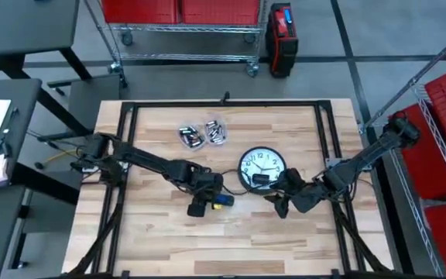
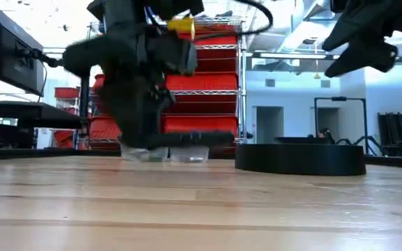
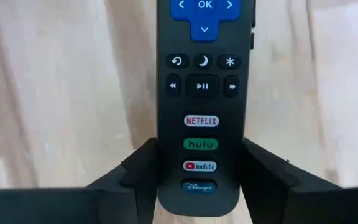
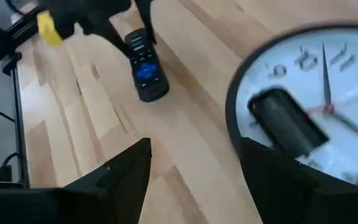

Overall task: Insert battery
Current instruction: Open the remote battery cover

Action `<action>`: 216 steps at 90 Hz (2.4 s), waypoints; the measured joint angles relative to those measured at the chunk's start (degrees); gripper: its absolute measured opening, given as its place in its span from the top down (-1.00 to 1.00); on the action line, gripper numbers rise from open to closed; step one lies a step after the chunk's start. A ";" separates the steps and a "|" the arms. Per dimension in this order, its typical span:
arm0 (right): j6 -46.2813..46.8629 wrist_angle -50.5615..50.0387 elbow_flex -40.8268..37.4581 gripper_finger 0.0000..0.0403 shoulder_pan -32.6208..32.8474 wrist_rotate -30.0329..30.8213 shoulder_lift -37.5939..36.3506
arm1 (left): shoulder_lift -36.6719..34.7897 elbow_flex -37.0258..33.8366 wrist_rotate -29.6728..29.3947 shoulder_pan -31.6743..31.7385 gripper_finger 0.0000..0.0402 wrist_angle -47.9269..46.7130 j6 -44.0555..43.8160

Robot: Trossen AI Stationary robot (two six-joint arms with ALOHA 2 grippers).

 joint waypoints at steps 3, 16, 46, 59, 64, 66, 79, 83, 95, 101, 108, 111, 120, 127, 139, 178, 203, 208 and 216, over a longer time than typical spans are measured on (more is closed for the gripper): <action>-3.76 1.30 0.00 -0.14 -0.54 -0.01 0.00 | -1.09 0.00 1.12 0.39 0.24 -0.14 -0.83; -24.19 8.68 -0.02 -0.14 -2.72 -0.02 0.00 | -5.76 0.09 7.08 2.26 0.24 -0.41 -4.52; -65.55 27.45 -0.02 -0.14 -7.35 -5.85 0.00 | -12.08 0.09 26.27 6.83 0.24 4.56 -15.31; -70.37 31.96 0.00 -0.14 -8.96 -10.89 1.17 | -12.85 0.13 32.77 7.26 0.24 8.84 -19.00; -70.44 33.23 -0.02 -0.14 -8.98 -12.84 2.26 | -12.86 0.13 34.55 7.29 0.24 10.43 -20.15; -70.44 33.95 0.03 -0.14 -8.96 -13.58 2.84 | -12.86 0.14 35.21 7.29 0.24 10.87 -20.61; -70.61 34.23 2.54 -0.14 -7.96 -15.25 7.20 | -12.86 0.15 36.43 7.39 0.24 11.30 -21.78; -70.61 34.31 3.46 -0.14 -7.91 -15.48 8.62 | -12.86 0.15 36.45 7.46 0.24 11.14 -22.08; -70.63 34.58 5.98 -0.14 -8.66 -16.95 12.00 | -12.86 0.15 36.42 7.56 0.24 11.50 -22.64; -70.94 34.63 6.98 -0.14 -9.29 -18.31 13.02 | -12.86 0.15 36.42 7.59 0.24 11.51 -22.66; -70.93 34.57 7.46 -0.13 -9.88 -19.56 13.89 | -12.86 0.15 36.43 7.59 0.24 11.46 -22.66; -70.68 34.59 7.62 -0.11 -10.17 -19.68 14.19 | -12.86 0.15 36.43 7.59 0.24 11.51 -22.65; -70.59 34.50 7.67 0.03 -10.50 -19.77 14.31 | -12.86 0.15 36.41 7.59 0.24 11.43 -22.79; -69.72 34.86 7.69 0.24 -10.82 -19.49 14.25 | -12.86 0.15 36.41 7.59 0.24 11.41 -22.70; -61.76 34.91 7.69 0.65 -11.53 -20.21 14.27 | -12.86 0.15 37.36 7.93 0.24 11.32 -22.77; -21.29 26.57 7.69 0.68 -12.40 -26.01 13.84 | -13.33 0.17 32.30 14.58 -0.28 -1.57 -17.58; -1.92 29.05 7.65 0.68 -19.14 -35.93 22.53 | -22.30 0.17 3.52 15.59 -0.30 -16.34 -11.77; -1.33 32.51 7.69 0.68 -20.71 -40.83 25.96 | -24.96 0.17 1.54 15.43 -0.30 -16.77 -11.93; -2.36 33.42 9.96 0.68 -22.94 -45.77 30.57 | -28.95 0.17 0.91 15.32 -0.30 -18.19 -13.63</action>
